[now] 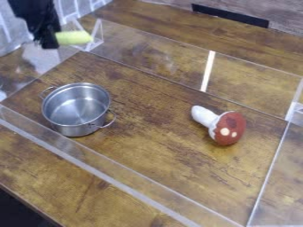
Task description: Move the green spoon to the left
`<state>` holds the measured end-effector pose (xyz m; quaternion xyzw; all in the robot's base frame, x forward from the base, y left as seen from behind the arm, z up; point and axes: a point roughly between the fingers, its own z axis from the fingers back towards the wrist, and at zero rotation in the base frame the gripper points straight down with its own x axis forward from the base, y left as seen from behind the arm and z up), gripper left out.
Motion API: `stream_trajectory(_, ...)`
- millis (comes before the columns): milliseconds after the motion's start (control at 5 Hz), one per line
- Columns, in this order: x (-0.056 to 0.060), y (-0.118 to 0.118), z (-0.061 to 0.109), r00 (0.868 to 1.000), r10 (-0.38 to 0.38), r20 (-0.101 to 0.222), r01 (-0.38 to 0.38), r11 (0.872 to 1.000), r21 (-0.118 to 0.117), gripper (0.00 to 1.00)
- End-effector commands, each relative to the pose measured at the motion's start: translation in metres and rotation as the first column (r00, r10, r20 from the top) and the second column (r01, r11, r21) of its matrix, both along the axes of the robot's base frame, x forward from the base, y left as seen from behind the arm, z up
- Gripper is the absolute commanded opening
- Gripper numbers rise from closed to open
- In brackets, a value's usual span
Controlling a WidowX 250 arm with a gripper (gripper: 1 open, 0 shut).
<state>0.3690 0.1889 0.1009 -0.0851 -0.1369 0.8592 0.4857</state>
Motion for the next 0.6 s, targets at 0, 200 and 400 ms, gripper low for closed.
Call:
stream_trajectory(0, -0.01, 0.009, 0.026, 0.995, -0.022, 0.093, 0.018, 0.999, 0.043, 0.0)
stream_trajectory(200, -0.014, 0.007, 0.004, 0.995, -0.061, 0.078, 0.059, 0.998, 0.028, 0.0)
stream_trajectory(400, -0.014, 0.01, -0.007, 0.998, 0.001, 0.068, -0.002, 1.0, 0.015, 0.0)
